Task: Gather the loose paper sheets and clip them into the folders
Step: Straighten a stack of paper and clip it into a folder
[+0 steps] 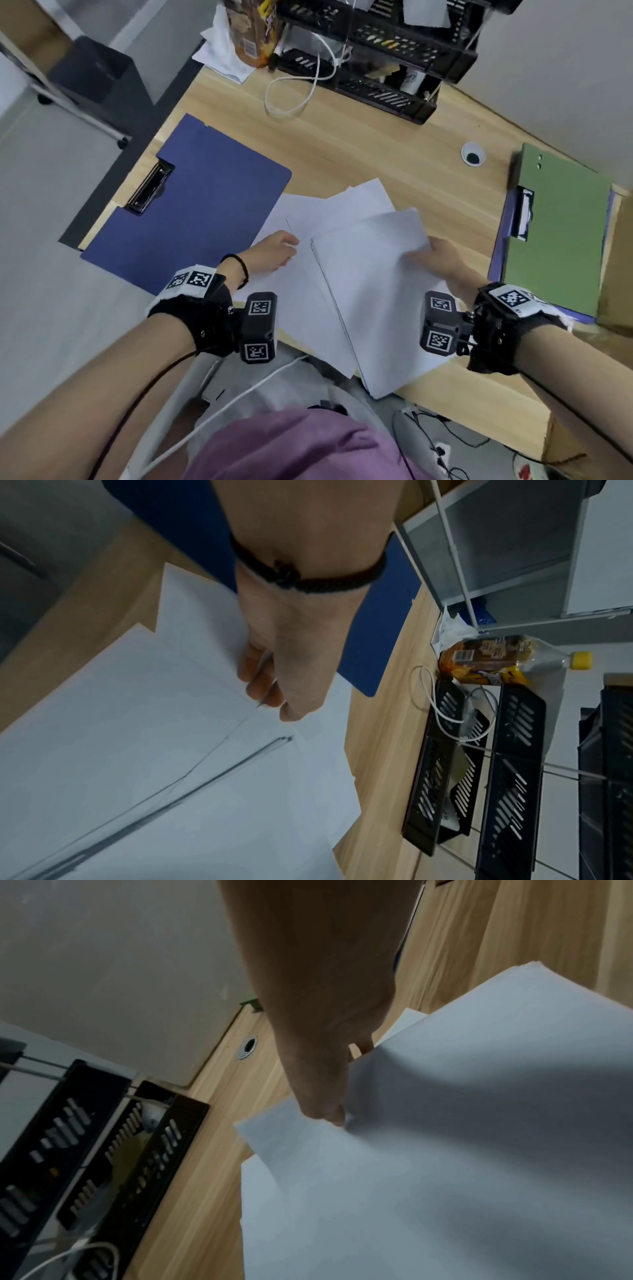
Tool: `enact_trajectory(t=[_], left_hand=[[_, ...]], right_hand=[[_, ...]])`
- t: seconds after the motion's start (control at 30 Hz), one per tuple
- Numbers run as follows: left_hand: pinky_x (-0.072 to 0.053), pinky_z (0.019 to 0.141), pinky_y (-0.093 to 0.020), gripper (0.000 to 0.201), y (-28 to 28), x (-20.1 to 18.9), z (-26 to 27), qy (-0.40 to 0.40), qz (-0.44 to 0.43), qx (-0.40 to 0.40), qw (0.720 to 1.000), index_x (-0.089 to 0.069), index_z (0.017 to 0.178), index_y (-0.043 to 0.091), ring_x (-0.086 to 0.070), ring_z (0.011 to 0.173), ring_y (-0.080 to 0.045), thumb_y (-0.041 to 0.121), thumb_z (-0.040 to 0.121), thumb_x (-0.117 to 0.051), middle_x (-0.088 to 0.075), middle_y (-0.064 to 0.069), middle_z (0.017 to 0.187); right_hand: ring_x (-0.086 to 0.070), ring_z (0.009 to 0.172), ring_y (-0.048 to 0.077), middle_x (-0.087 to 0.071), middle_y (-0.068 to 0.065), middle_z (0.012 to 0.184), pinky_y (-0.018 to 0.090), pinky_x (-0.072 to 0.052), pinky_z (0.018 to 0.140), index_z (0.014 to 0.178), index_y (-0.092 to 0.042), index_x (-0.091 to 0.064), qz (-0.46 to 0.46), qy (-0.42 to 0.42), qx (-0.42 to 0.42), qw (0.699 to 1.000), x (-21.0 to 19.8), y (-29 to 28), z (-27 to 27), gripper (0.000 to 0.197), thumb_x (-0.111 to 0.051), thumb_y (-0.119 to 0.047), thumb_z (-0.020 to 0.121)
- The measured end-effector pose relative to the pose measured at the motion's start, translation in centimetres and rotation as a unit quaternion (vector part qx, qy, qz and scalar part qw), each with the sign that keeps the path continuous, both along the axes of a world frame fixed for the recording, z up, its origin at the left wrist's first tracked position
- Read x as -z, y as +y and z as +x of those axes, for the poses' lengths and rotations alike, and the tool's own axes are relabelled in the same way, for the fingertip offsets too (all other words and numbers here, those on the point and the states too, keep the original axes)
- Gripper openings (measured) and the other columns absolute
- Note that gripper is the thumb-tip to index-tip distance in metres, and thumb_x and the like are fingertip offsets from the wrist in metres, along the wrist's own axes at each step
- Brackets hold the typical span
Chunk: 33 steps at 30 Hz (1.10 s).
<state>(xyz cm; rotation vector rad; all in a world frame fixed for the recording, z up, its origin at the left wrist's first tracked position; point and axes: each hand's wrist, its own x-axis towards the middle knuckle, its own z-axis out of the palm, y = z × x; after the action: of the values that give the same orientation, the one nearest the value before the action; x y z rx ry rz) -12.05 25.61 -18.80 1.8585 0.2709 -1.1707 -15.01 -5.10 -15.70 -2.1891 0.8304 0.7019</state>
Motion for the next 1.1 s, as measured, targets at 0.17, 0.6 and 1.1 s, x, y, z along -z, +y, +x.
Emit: enact_trajectory(t=[0.17, 0.6, 1.1], left_hand=[[-0.039, 0.069, -0.026, 0.026, -4.5, -0.3, 0.8, 0.009, -0.006, 0.008, 1.0, -0.042, 0.124, 0.019, -0.047, 0.073, -0.015, 0.015, 0.098, -0.041, -0.05, -0.002, 0.084], [-0.033, 0.082, -0.023, 0.03, -15.5, 0.0, 2.2, -0.079, 0.074, 0.085, 0.99, -0.048, 0.125, 0.011, -0.041, 0.098, -0.016, 0.012, 0.095, -0.049, -0.045, -0.001, 0.105], [-0.05, 0.086, -0.029, 0.027, -13.9, 0.3, 2.4, -0.246, 0.089, -0.001, 0.965, -0.068, 0.091, 0.022, -0.065, 0.091, -0.016, 0.007, 0.088, -0.046, -0.071, 0.005, 0.093]], right_hand=[[-0.044, 0.124, 0.037, -0.038, 0.018, 0.137, 0.051, -0.044, 0.099, 0.137, -0.005, -0.037, -0.038, -0.013, -0.014, 0.999, 1.0, -2.1, -1.0, 0.072, -0.074, -0.025, 0.079], [-0.066, 0.101, 0.025, -0.069, 0.003, 0.113, 0.04, -0.053, 0.092, 0.12, -0.011, -0.06, 0.096, 0.004, 0.055, 0.994, 2.2, -10.1, -4.2, 0.052, -0.082, -0.027, 0.075], [-0.07, 0.095, 0.03, -0.073, 0.006, 0.101, 0.046, -0.057, 0.084, 0.109, -0.016, -0.067, 0.144, -0.12, 0.375, 0.908, 2.6, -9.3, -11.5, 0.03, -0.057, -0.022, 0.081]])
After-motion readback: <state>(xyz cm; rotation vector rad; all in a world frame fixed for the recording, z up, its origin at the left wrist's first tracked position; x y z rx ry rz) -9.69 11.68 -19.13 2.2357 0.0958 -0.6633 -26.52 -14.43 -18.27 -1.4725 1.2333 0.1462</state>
